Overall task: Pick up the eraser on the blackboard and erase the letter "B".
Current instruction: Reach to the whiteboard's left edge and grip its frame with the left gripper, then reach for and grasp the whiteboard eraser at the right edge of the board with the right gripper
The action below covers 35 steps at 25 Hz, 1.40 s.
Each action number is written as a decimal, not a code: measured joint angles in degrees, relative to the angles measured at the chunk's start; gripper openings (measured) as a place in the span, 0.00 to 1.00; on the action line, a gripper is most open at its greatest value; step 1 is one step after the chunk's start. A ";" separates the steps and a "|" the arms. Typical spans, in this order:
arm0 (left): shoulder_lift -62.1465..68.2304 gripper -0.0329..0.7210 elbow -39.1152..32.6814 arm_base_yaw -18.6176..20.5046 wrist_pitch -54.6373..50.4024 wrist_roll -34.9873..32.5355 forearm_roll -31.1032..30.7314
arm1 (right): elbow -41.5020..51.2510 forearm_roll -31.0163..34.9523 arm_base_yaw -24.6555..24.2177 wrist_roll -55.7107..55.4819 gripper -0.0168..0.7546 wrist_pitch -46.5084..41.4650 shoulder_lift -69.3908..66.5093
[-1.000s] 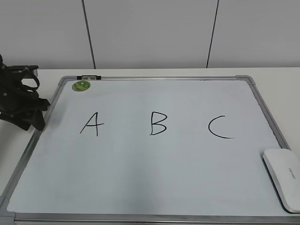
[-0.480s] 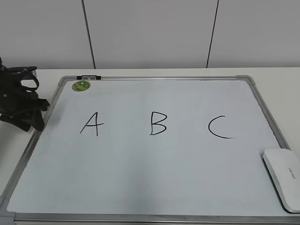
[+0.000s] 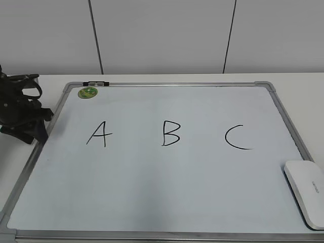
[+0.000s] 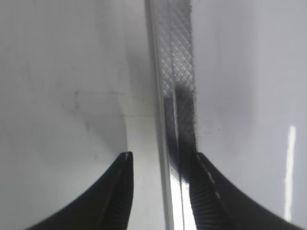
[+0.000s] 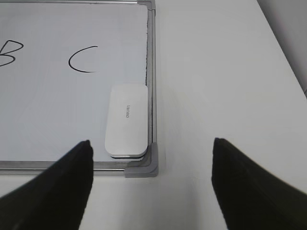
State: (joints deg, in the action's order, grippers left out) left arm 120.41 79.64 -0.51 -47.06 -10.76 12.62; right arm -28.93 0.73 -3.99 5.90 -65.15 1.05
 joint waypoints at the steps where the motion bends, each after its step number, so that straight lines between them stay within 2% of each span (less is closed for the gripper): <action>1: 0.10 0.41 0.00 0.00 0.00 0.00 0.09 | 0.00 0.00 0.00 0.00 0.79 0.00 0.00; 7: 0.37 0.38 0.03 0.05 0.04 0.00 0.83 | 0.00 0.00 0.00 0.00 0.79 0.00 0.00; 10: 0.71 0.27 0.39 0.14 -0.57 0.00 1.94 | 0.00 0.00 0.00 0.00 0.79 0.00 0.00; 13: 0.88 0.11 0.63 0.14 -1.26 0.00 2.37 | 0.00 0.00 0.00 0.00 0.79 0.00 0.00; 15: 1.11 0.07 0.76 0.28 -1.50 0.11 2.67 | 0.00 0.00 0.00 0.00 0.79 0.00 0.00; 28: 1.11 0.06 0.99 0.32 -1.95 0.34 3.00 | -0.13 0.00 0.00 0.00 0.79 0.23 -0.12; 35: 1.11 0.06 0.99 0.32 -1.95 0.34 3.00 | -3.32 0.11 0.00 0.00 0.79 4.78 -12.66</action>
State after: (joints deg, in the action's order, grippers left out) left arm 121.52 80.63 -0.19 -49.00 -10.42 15.62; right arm -32.24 0.84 -3.99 5.90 -60.37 -11.61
